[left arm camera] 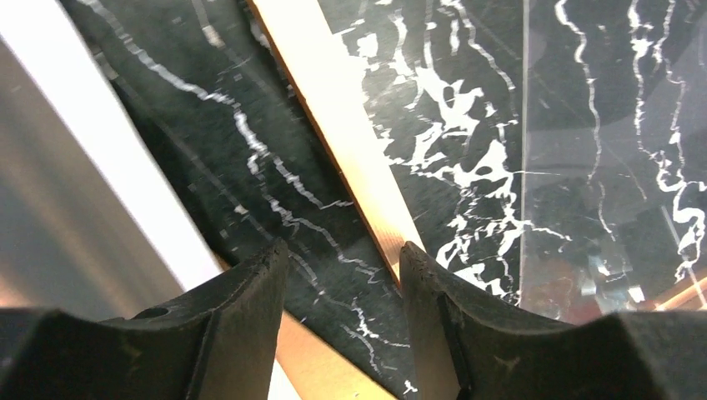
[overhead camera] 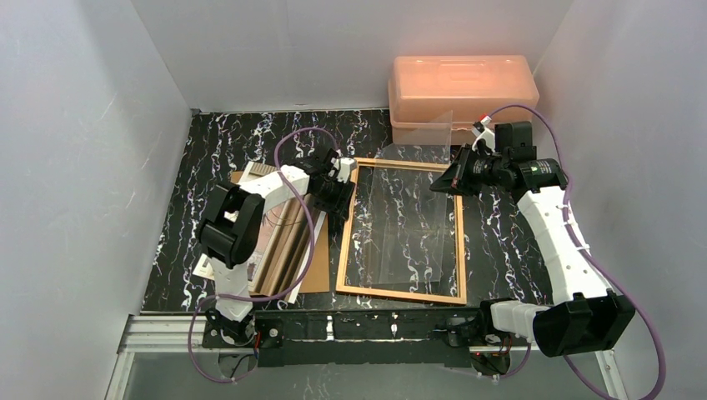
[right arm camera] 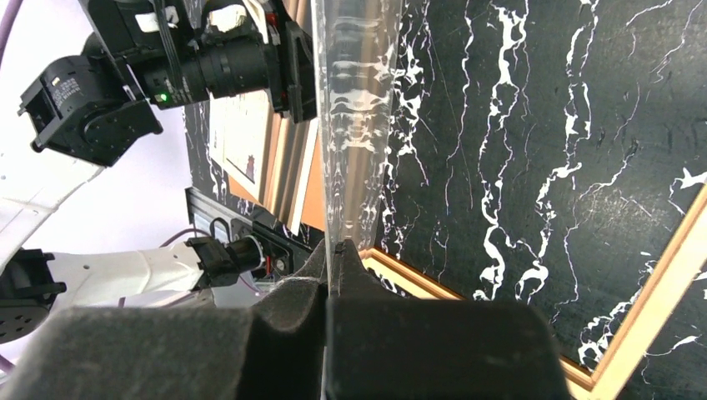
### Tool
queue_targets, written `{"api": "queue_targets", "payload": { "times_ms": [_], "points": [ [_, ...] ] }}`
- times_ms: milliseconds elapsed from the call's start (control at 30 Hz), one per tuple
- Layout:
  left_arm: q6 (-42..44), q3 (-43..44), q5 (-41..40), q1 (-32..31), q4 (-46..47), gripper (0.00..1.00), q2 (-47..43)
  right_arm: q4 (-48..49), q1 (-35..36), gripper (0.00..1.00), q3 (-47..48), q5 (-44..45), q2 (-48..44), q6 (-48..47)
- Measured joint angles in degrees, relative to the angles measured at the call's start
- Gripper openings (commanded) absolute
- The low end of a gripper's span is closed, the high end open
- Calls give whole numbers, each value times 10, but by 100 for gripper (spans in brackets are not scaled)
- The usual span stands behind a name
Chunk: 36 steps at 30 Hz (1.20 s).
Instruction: Put the photo into the frame
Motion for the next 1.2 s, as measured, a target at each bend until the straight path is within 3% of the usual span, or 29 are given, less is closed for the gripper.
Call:
{"api": "queue_targets", "payload": {
  "times_ms": [300, 633, 933, 1200],
  "points": [
    [9, -21, -20, 56, -29, 49, -25, 28, 11, 1, -14, -5, 3, 16],
    [30, -36, -37, 63, -39, 50, -41, 65, 44, 1, -14, -4, 19, 37],
    [66, -57, -72, 101, -95, 68, -64, 100, 99, 1, 7, 2, 62, 50],
    [65, -10, -37, 132, -168, 70, -72, 115, 99, 1, 15, 1, 81, 44]
  ]
}}
